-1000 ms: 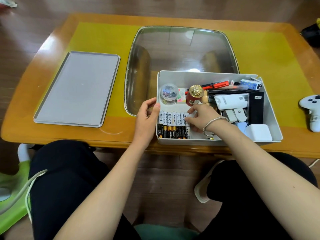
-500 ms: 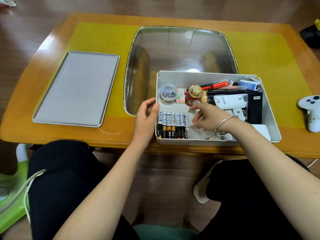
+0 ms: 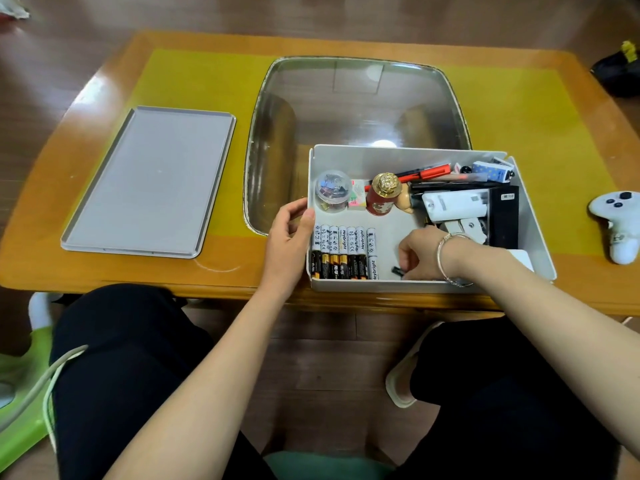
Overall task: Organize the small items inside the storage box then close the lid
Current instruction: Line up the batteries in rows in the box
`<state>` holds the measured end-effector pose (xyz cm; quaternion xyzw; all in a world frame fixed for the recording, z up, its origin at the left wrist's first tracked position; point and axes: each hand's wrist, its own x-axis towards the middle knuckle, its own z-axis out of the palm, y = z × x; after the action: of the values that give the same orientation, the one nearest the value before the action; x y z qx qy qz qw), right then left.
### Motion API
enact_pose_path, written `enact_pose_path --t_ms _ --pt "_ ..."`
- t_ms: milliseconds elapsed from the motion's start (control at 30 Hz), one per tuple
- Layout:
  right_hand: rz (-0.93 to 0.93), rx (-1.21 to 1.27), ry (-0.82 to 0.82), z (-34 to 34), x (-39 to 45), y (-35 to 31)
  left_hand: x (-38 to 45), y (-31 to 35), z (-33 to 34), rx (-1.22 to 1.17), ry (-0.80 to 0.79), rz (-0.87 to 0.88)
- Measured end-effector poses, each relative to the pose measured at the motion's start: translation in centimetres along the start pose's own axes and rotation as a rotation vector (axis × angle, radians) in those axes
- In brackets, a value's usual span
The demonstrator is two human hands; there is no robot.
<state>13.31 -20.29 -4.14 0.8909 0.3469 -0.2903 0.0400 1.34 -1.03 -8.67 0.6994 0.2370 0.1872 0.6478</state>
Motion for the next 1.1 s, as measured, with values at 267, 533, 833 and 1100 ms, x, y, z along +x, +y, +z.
enact_pose_path --t_ms 267,533,833,1100 --pt "0.16 0.127 0.115 -1.0 -2.6 2.4 0.0 -0.2 0.0 -0.002 -0.001 0.003" --pt "0.247 0.028 -0.08 -0.7 -3.2 2.6 0.0 0.0 0.0 -0.011 0.002 0.008" --pt "0.095 0.019 -0.004 0.0 -1.4 2.6 0.1 -0.2 0.0 -0.003 0.002 0.013" --pt "0.083 -0.066 0.04 0.7 -0.3 1.5 0.0 -0.2 0.0 -0.001 0.001 0.01"
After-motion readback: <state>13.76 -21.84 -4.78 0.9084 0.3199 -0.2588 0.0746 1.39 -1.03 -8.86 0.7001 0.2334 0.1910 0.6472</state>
